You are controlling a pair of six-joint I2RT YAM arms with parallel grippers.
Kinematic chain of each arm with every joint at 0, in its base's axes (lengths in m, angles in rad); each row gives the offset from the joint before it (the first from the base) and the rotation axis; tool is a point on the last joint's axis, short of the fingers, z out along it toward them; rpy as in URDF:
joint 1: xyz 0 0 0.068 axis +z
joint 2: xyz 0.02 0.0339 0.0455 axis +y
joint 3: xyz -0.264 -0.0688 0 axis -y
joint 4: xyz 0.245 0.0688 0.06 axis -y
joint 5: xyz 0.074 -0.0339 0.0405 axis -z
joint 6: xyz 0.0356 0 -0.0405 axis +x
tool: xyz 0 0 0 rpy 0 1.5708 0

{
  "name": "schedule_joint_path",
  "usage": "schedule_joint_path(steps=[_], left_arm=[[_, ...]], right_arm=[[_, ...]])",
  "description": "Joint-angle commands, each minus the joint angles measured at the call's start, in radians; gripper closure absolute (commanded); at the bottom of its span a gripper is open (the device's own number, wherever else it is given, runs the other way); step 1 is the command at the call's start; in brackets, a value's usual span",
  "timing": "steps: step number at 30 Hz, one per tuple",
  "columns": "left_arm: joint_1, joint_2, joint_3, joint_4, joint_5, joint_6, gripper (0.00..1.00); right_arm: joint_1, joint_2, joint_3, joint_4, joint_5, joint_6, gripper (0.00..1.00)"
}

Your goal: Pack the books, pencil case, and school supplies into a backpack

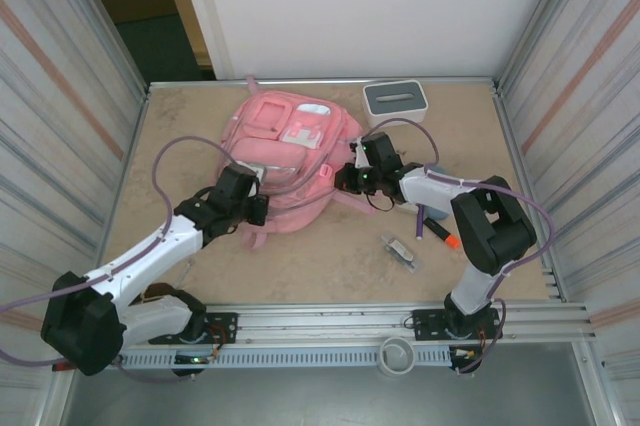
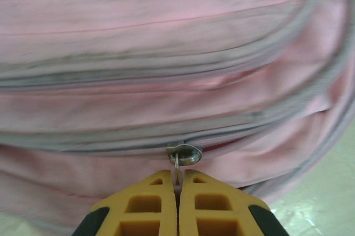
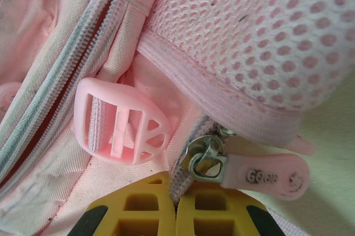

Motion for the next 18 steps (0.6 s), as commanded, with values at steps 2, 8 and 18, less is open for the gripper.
schedule_joint_path(steps=[2,8,18], left_arm=[[0.016,-0.024,-0.007,-0.033,-0.057,0.003,1.00],[-0.069,-0.048,-0.009,0.022,0.026,-0.011,1.00],[-0.202,0.085,0.078,0.091,0.026,-0.039,1.00]], right_arm=[[-0.041,-0.011,0.037,-0.058,0.051,-0.061,1.00],[-0.033,0.092,0.150,-0.078,-0.011,-0.070,1.00],[-0.066,0.227,0.371,-0.174,-0.002,-0.123,0.92]])
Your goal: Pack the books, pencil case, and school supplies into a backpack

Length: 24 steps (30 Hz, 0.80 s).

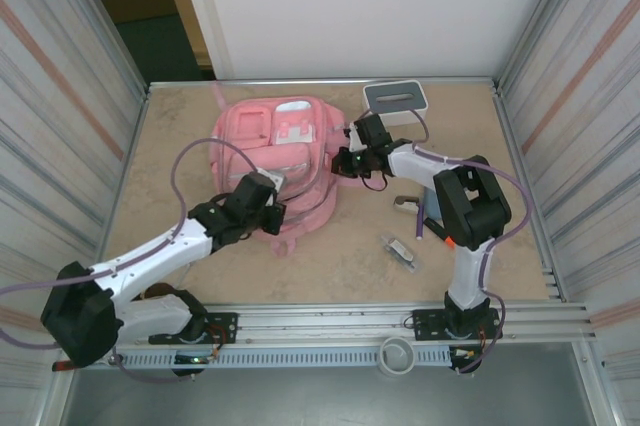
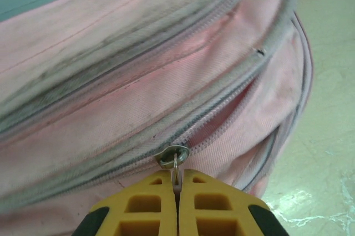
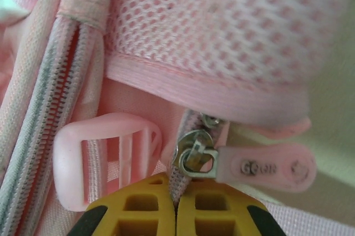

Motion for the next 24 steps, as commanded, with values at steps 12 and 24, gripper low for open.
schedule_joint_path(steps=[12,24], left_arm=[[-0.032,0.096,0.089,0.075,0.006,-0.003,1.00],[-0.033,0.060,0.060,0.058,-0.024,-0.001,1.00]], right_arm=[[-0.004,-0.276,-0.313,0.136,-0.002,0.061,0.31],[0.127,-0.142,-0.345,0.335,-0.046,0.204,0.47]])
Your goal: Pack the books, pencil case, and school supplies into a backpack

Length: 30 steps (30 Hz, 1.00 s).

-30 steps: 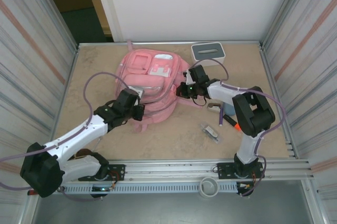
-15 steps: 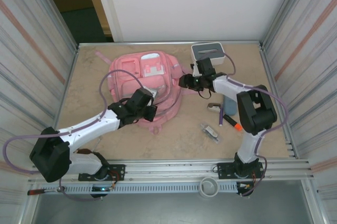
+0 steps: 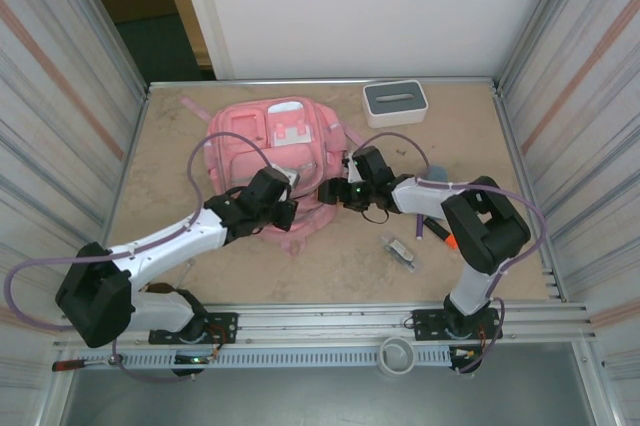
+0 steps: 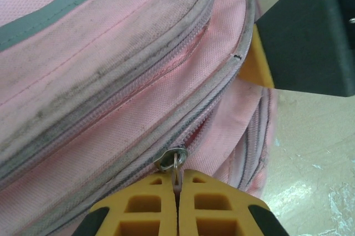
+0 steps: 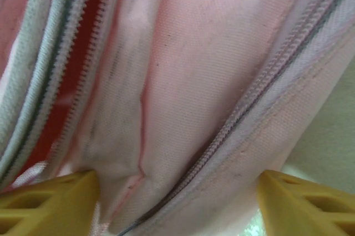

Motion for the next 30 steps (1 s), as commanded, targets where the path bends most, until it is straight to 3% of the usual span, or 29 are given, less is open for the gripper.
schedule_joint_path(steps=[1,4,9,14,19,25,30], left_arm=[[-0.005,-0.045,-0.005,0.020,-0.023,-0.002,1.00],[0.007,-0.071,-0.022,-0.010,-0.058,-0.001,1.00],[0.088,-0.131,-0.086,-0.047,-0.094,-0.003,1.00],[0.167,-0.171,-0.136,-0.057,-0.100,0.000,1.00],[0.180,-0.182,-0.140,-0.047,-0.047,0.002,1.00],[0.070,-0.149,-0.100,0.022,0.037,-0.022,1.00],[-0.021,-0.057,-0.036,0.089,0.049,-0.041,1.00]], right_arm=[[-0.001,0.033,0.030,0.062,-0.022,0.036,0.57],[-0.027,0.006,0.026,0.022,0.002,0.006,0.81],[-0.084,-0.055,0.024,-0.049,0.022,-0.055,1.00],[-0.132,-0.089,0.029,-0.072,0.014,-0.092,1.00],[-0.147,-0.030,0.137,-0.131,-0.072,-0.141,1.00],[-0.146,0.096,0.314,-0.184,-0.138,-0.151,0.97],[-0.162,0.128,0.424,-0.284,-0.072,-0.193,0.77]])
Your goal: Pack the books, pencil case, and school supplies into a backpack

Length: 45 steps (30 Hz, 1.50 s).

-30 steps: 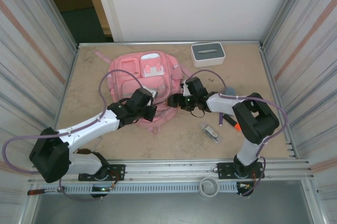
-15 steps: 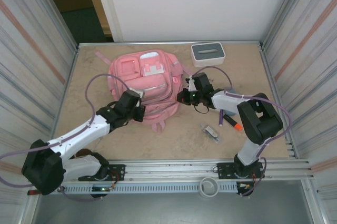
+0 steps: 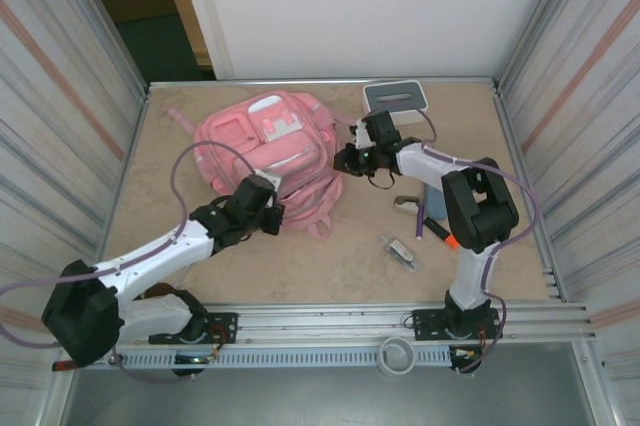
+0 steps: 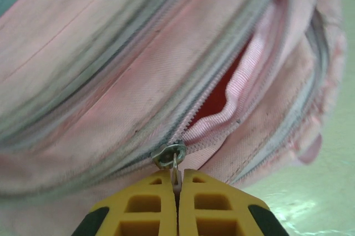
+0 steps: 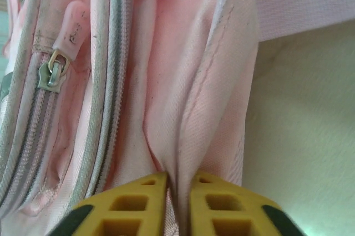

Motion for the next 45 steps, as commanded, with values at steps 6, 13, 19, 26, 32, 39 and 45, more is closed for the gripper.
schedule_joint_path(steps=[6,13,19,26,32,39,45], left_arm=[[-0.065,0.139,0.134,0.091,0.067,-0.010,1.00],[-0.074,0.163,0.157,0.099,0.065,-0.001,1.00],[-0.075,0.157,0.143,0.094,0.054,-0.004,1.00],[-0.073,0.115,0.118,0.077,0.015,0.000,1.00],[-0.044,0.076,0.081,0.060,0.011,-0.001,1.00],[0.049,-0.013,-0.005,0.022,0.014,0.005,1.00],[0.146,-0.086,-0.061,-0.018,0.012,0.009,1.00]], right_arm=[[-0.011,-0.195,-0.120,-0.025,0.123,-0.056,0.48],[0.090,-0.358,-0.402,0.121,0.136,0.047,0.25],[0.152,-0.254,-0.413,0.203,0.171,0.088,0.23],[0.128,-0.211,-0.425,0.300,0.152,0.113,0.58],[0.069,-0.231,-0.445,0.302,0.161,0.112,0.89],[0.003,-0.255,-0.429,0.244,0.175,0.068,1.00],[-0.031,-0.260,-0.358,0.176,0.143,0.019,1.00]])
